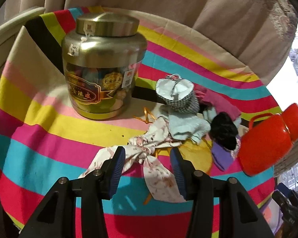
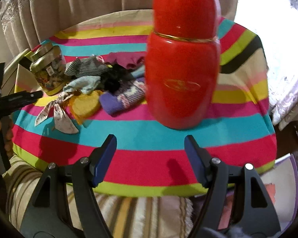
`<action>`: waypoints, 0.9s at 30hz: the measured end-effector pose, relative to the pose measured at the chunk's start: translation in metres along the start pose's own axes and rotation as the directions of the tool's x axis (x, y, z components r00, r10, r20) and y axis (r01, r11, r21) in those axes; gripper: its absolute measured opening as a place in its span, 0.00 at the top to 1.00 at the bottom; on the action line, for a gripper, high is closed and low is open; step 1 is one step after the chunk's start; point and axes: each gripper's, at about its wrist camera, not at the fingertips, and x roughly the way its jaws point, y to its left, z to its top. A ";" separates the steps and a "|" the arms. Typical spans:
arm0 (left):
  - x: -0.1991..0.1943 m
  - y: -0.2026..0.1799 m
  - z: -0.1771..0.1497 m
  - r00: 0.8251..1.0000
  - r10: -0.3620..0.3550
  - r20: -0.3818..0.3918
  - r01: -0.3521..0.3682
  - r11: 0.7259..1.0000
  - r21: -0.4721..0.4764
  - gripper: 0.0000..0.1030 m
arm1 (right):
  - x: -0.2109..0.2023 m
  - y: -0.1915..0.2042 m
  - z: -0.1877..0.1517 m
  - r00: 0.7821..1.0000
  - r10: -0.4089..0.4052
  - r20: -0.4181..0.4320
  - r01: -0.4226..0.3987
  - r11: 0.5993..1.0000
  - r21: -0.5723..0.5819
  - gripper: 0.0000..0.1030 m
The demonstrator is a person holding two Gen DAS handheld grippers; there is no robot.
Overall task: Organize soft objects
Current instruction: 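Reach back to the bed and lower both tools onto the cloth pile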
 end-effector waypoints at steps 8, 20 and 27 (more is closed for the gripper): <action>0.040 0.002 0.002 0.997 0.042 -0.063 -0.041 0.999 0.007 0.44 | 0.017 0.034 0.021 1.000 0.028 0.013 -0.028 0.998 -0.052 0.29; 0.066 0.001 -0.013 0.990 0.084 -0.117 -0.076 0.994 0.073 0.44 | 0.042 0.081 0.060 0.996 0.088 0.028 -0.085 0.993 -0.078 0.29; 0.067 -0.009 -0.020 0.991 0.103 -0.081 -0.089 0.984 0.156 0.66 | 0.064 0.109 0.077 0.995 0.096 0.020 -0.094 0.991 -0.092 0.25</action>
